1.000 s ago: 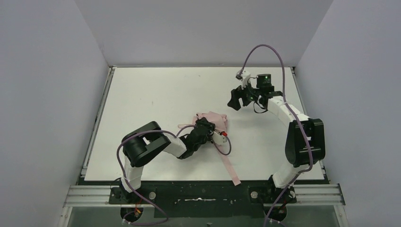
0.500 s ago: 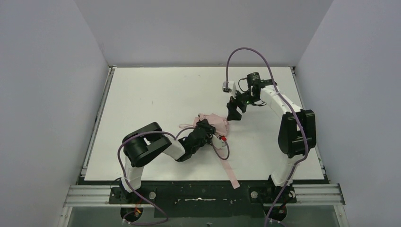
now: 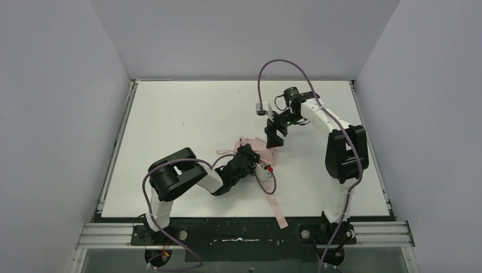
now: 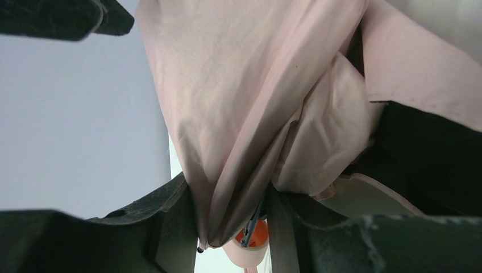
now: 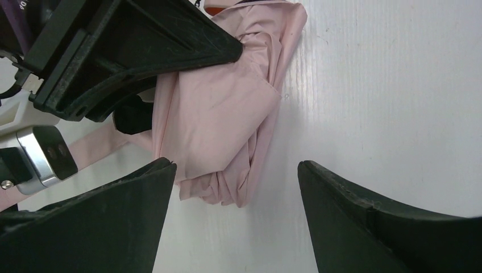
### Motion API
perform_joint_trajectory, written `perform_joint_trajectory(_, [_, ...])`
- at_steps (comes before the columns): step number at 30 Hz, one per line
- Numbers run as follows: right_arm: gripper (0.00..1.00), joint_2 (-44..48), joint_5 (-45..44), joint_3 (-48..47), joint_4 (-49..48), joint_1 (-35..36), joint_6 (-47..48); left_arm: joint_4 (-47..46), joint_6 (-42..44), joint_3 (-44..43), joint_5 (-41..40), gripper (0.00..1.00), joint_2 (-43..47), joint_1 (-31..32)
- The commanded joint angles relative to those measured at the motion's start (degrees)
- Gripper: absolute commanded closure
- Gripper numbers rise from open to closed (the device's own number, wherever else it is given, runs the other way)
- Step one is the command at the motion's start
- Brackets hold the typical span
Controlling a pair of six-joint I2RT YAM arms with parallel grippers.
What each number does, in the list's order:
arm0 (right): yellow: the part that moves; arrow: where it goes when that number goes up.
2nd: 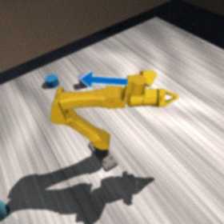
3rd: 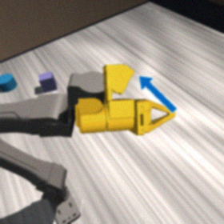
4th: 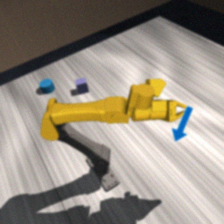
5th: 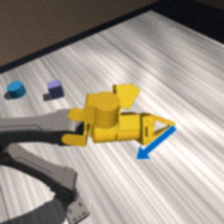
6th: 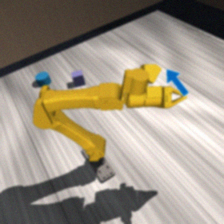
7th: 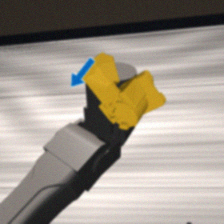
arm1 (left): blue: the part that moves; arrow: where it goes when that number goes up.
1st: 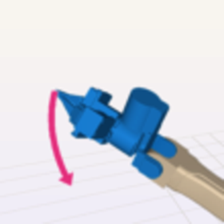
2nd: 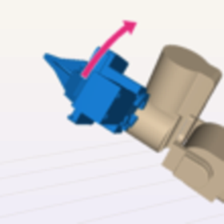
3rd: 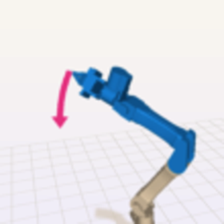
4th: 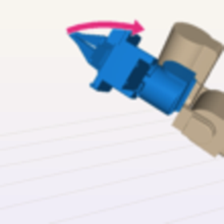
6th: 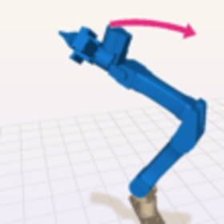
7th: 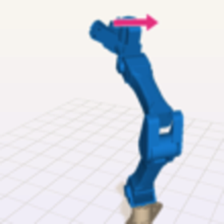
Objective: Put away the umbrella
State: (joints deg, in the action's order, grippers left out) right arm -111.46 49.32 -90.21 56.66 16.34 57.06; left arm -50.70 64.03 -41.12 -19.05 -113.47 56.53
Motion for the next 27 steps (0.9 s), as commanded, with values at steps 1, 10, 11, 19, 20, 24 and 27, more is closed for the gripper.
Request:
perform_joint_trajectory(1, [0.18, -1.40, 2.32, -3.32, 2.04, 0.99, 2.95, 1.53, 0.72, 0.87, 2.18, 1.00, -1.57, 1.00])
perform_joint_trajectory(10, [0.19, -7.14, -1.91, -3.34, 3.97, 3.23, 3.43, 1.62, 0.51, 0.70, 2.26, 1.00, -1.43, 1.25])
perform_joint_trajectory(11, [0.20, -7.90, -2.39, -3.42, 3.94, 3.29, 3.27, 1.74, 0.43, 0.74, 2.29, 1.00, -1.26, 1.35])
perform_joint_trajectory(19, [0.26, -12.41, -7.28, -2.85, 3.53, 3.59, 1.59, 2.44, 0.19, 0.58, 1.87, 1.00, -0.79, 1.99])
perform_joint_trajectory(20, [0.28, -12.72, -7.72, -2.79, 3.50, 3.75, 1.38, 2.52, 0.12, 0.48, 1.68, 1.00, -0.69, 2.11])
perform_joint_trajectory(24, [0.35, -13.17, -7.73, -1.61, 2.01, 3.96, 0.03, 2.78, -0.34, 0.01, 1.23, 1.00, -0.21, 2.34])
perform_joint_trajectory(27, [0.43, -13.09, -7.95, -0.63, 0.71, 4.13, -1.11, 3.21, -1.20, -0.30, 1.12, 1.00, 0.53, 2.39])
